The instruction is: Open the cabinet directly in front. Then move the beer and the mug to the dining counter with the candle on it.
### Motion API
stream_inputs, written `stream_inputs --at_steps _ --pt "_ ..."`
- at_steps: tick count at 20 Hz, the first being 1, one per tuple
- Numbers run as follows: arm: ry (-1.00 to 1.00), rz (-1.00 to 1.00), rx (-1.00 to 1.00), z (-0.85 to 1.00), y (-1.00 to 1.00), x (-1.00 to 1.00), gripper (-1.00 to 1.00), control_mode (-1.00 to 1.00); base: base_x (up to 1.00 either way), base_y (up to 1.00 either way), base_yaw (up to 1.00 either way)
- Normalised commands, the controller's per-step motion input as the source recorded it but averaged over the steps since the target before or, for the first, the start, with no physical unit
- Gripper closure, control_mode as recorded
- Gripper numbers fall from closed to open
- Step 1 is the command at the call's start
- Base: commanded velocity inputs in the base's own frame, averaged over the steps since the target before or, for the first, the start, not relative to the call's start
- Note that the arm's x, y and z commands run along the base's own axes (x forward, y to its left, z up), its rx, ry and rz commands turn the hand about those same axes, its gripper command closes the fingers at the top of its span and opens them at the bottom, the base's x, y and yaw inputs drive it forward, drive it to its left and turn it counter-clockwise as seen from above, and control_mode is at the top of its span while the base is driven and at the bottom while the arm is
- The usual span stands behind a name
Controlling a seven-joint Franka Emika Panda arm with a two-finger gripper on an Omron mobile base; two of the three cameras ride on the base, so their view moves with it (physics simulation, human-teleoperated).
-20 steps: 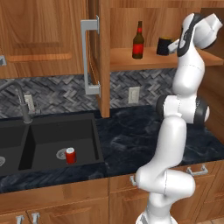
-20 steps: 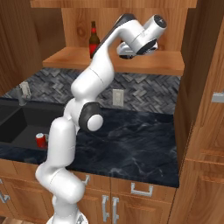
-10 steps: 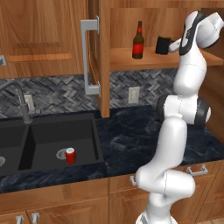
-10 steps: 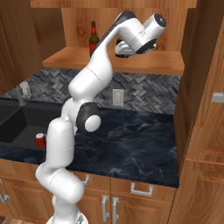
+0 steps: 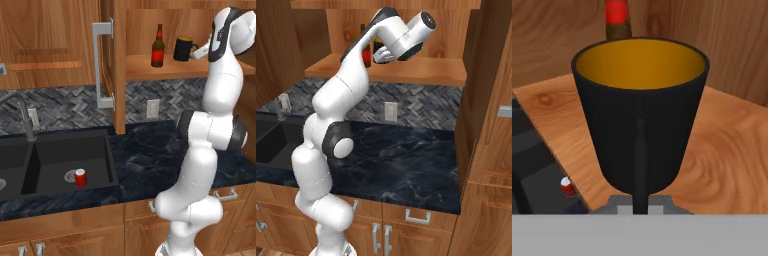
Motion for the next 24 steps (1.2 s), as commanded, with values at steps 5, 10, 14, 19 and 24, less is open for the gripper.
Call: stream_inputs --at_steps 5,10,14,19,24 --pt "-0.34 0.00 0.00 0.00 0.09 -1.00 1.00 -1.00 0.00 0.00 0.00" --pt "-0.27 0.00 0.00 0.02 0.36 -0.86 1.00 -1.00 0.00 0.00 0.00" --pt "-0.14 0.00 0.00 0.16 0.62 -0.55 1.00 -1.00 0.00 0.00 0.00" --pt "-0.04 0.00 -0.03 0.18 0.52 -0.34 1.00 -1.00 0.00 0.00 0.00" --pt "0.13 0.00 -0.06 0.02 -0.01 -0.56 1.00 -1.00 0.00 0.00 0.00"
